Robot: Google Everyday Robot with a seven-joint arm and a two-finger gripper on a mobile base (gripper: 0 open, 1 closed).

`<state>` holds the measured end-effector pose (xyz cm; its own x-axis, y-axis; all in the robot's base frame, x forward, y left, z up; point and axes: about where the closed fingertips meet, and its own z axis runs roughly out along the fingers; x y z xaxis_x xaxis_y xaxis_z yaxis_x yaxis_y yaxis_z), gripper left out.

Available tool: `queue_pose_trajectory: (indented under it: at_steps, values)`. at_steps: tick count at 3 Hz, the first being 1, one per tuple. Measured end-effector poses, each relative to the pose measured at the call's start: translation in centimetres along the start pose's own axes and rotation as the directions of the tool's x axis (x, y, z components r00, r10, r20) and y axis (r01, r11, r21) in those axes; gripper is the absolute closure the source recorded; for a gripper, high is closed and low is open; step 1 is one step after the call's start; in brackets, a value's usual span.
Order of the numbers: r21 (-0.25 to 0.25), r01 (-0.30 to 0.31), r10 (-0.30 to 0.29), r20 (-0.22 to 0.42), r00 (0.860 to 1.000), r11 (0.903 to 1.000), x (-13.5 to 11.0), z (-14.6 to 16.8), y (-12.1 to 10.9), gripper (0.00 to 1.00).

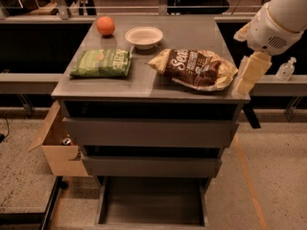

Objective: Place brown chip bag into bottom drawer

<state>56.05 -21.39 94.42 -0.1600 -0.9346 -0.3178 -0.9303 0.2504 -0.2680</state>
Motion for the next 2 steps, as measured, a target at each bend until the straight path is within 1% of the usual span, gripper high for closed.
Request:
queue_pose_trajectory:
  at_steps: [1,2]
  values:
    - [0.002,-0.030,0.030,0.027,0.999,0.9996,-0.2,3.1,-3.4,0.00]
    - [0.007,-0.074,0.074,0.064,0.995,0.9972,-0.2,6.1,-6.3,0.00]
